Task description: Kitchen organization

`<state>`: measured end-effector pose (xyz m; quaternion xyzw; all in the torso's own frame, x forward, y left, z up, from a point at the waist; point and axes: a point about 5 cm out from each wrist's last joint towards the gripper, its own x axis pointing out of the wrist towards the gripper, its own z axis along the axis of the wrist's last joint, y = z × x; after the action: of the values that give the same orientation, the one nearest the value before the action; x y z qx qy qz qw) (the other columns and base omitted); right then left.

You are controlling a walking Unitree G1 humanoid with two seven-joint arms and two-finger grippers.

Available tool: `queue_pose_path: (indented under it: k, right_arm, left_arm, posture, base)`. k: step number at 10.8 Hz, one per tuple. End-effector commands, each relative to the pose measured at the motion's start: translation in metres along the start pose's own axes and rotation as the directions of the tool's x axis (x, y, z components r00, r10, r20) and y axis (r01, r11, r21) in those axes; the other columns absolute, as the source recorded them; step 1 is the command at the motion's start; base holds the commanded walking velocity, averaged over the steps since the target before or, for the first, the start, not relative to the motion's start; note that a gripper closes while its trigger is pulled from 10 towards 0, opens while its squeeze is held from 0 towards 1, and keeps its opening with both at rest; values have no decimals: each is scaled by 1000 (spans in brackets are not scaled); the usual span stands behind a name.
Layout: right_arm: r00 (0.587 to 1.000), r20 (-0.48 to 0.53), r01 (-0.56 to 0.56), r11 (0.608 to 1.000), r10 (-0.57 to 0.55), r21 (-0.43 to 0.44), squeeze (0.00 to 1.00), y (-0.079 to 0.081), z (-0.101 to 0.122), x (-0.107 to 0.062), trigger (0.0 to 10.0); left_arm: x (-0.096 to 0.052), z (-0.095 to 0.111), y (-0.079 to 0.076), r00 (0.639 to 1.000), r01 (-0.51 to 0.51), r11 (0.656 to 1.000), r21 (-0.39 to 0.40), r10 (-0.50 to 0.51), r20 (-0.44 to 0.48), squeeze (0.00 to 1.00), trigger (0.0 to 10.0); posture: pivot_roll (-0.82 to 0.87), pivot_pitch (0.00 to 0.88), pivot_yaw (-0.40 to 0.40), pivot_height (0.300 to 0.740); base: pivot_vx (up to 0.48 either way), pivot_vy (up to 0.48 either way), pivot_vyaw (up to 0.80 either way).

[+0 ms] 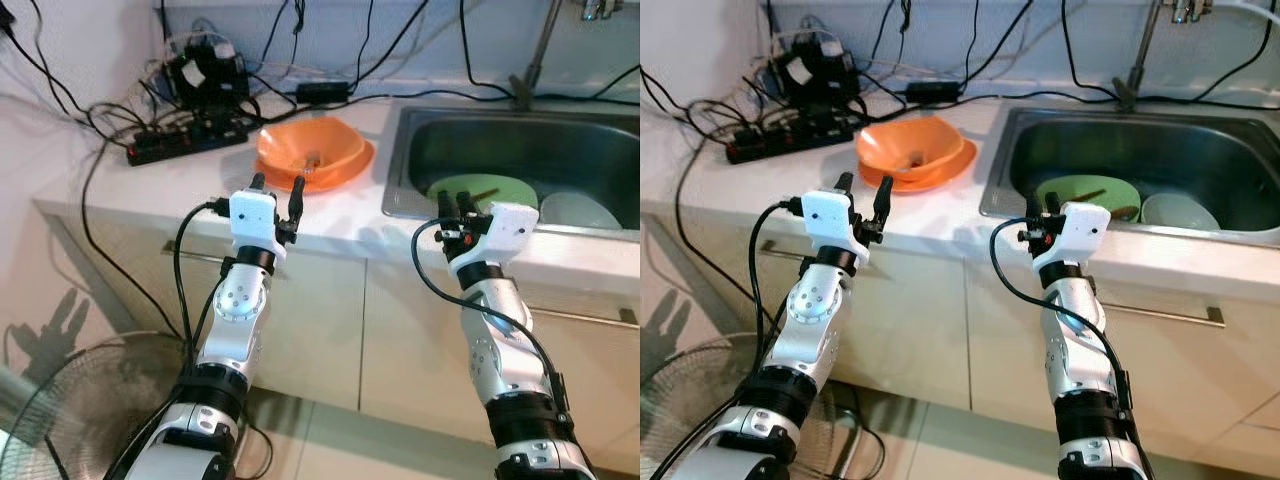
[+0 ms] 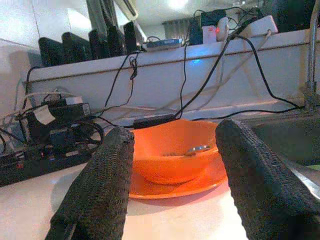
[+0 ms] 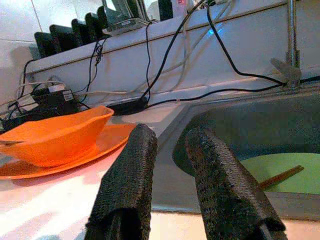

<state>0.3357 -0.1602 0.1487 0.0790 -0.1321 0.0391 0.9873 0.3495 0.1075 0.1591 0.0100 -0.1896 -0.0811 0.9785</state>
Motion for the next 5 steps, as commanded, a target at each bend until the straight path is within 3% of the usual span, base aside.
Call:
queue_pose_path:
  k: [1, 5]
  right_arm:
    - [1000, 20, 0, 1000, 0, 11, 0, 2, 4, 5, 10000]
    - [1000, 12, 10, 1000, -10, 25, 0, 1, 3, 5, 10000]
  left_arm:
    - [0, -1, 4, 1000, -17, 1000, 0, 17, -3, 0, 10000]
    - [0, -1, 5, 1000, -14, 1000, -2, 14, -6, 0, 10000]
  posture:
    - [38, 0, 109, 740]
    - [39, 0, 110, 740]
  base:
    - [240, 0, 0]
    - [260, 0, 0]
